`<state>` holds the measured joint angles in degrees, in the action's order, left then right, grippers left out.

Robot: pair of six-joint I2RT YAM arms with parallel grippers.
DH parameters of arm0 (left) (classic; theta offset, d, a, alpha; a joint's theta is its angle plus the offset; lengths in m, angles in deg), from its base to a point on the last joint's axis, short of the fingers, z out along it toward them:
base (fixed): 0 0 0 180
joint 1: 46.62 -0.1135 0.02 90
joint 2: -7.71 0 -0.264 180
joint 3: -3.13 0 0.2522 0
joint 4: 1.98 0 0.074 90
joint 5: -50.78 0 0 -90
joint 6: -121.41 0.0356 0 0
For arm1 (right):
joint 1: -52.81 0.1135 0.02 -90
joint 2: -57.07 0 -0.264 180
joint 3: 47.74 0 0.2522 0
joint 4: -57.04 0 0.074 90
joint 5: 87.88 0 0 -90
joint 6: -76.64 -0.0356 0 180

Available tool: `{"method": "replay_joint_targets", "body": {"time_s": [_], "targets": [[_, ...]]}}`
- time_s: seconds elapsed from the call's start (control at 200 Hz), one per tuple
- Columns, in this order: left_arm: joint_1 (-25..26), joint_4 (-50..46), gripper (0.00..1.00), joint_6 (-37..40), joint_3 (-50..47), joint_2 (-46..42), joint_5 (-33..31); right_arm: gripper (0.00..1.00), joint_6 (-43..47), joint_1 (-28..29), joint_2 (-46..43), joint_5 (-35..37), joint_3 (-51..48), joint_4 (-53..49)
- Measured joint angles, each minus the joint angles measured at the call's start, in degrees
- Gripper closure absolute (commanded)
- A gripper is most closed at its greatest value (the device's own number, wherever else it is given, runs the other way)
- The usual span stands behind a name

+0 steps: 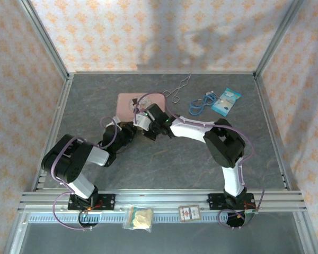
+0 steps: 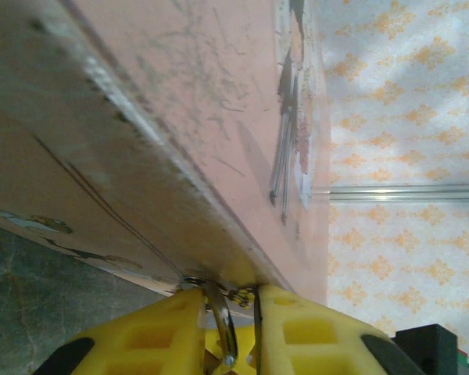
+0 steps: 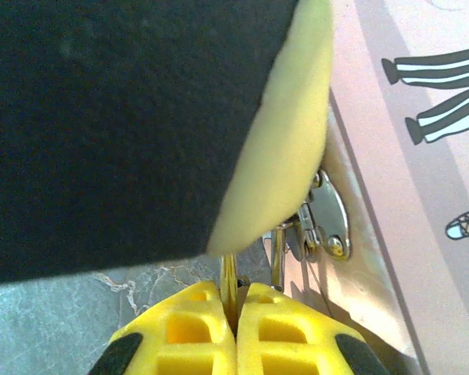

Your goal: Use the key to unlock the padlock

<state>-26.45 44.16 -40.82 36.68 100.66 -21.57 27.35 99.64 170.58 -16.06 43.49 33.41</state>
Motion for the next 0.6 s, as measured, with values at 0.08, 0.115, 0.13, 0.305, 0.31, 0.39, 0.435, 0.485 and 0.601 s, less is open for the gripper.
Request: {"method": "replay_joint_targets", "body": {"time_s": [0.08, 0.115, 0.13, 0.305, 0.31, 0.39, 0.435, 0.485, 0.601], "targets": [[0.1, 0.1, 0.97, -0.1, 0.2, 0.9, -0.1, 1.00, -0.2, -0.1, 0.0, 0.0, -0.5, 0.3], [0.1, 0.1, 1.00, 0.1, 0.3, 1.2, -0.1, 1.00, -0.3, 0.0, 0.0, 0.0, -0.8, 0.5], [0.1, 0.1, 1.00, 0.4, 0.3, 1.3, 0.0, 1.00, -0.4, 0.0, 0.0, 0.0, -0.9, 0.6], [0.4, 0.2, 1.00, 0.6, 0.4, 1.5, -0.1, 0.70, -3.4, -0.1, -0.9, -0.1, -2.3, 1.8], [0.4, 0.2, 1.00, 0.7, 0.4, 1.5, -0.1, 0.69, -3.8, -0.1, -1.0, -0.1, -2.4, 1.8], [0.4, 0.0, 1.00, 0.8, 0.4, 1.6, -0.1, 0.61, -6.1, 0.0, -2.8, -0.8, -3.3, 1.7], [0.4, -0.1, 1.00, 1.0, 0.5, 1.6, -0.1, 0.56, -8.4, 0.0, -4.3, -1.4, -3.8, 1.7], [0.4, -0.3, 1.00, 1.5, 0.8, 1.6, -0.1, 0.51, -11.2, -0.1, -6.4, -1.7, -4.5, 1.8], [0.4, -0.5, 1.00, 2.0, 0.9, 1.6, -0.3, 0.51, -19.6, -1.4, -12.1, -2.0, -6.1, 2.7]]}}
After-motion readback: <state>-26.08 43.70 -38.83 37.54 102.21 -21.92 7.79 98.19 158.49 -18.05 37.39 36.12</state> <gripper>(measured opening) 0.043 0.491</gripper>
